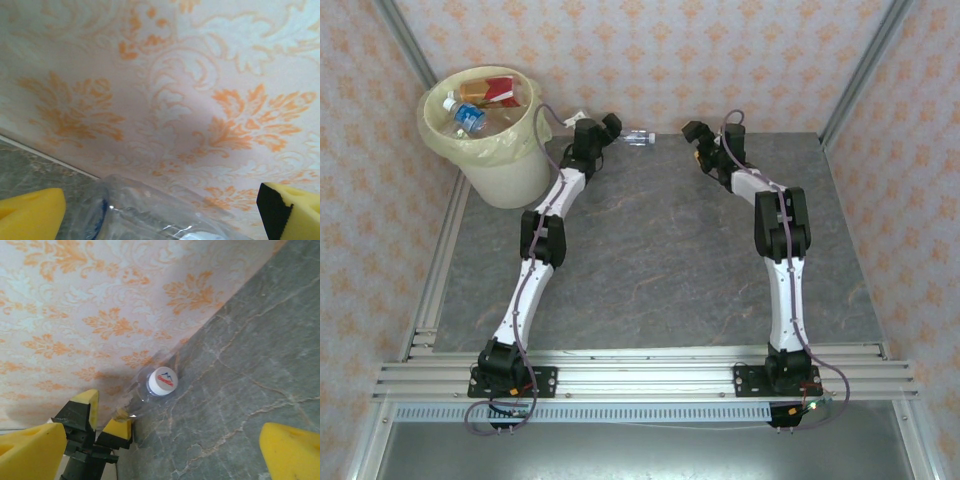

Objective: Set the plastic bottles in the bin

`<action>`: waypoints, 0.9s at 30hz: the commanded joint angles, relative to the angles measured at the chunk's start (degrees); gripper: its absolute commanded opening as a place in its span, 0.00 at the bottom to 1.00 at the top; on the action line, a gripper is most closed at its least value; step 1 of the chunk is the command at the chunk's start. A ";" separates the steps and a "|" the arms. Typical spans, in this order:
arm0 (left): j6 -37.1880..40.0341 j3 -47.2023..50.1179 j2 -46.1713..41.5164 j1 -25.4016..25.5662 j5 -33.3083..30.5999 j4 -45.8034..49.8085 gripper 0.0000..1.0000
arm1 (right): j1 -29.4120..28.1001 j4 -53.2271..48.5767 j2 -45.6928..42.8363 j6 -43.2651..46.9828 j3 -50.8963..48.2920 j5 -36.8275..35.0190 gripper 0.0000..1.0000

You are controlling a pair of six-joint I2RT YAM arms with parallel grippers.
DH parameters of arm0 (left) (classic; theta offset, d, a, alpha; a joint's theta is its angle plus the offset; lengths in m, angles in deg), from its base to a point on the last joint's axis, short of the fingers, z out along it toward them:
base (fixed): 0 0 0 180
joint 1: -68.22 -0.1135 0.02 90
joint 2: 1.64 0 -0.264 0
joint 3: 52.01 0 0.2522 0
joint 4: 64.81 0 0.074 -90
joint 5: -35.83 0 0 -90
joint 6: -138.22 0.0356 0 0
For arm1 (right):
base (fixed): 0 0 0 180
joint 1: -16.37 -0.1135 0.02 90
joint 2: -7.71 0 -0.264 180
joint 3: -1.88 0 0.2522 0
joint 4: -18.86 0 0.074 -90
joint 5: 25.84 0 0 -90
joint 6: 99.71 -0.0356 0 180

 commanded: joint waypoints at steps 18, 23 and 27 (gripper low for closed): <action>15.31 11.66 -13.54 3.48 22.24 8.73 0.91 | 1.58 13.41 -11.89 2.01 -23.24 -7.66 0.99; 15.68 10.78 -13.68 5.76 24.34 11.30 0.90 | 2.83 13.20 -16.21 2.19 -28.62 -8.71 0.99; 18.01 16.34 -17.35 8.34 24.45 13.75 0.90 | 4.30 10.66 -18.80 2.39 -30.61 -8.42 0.99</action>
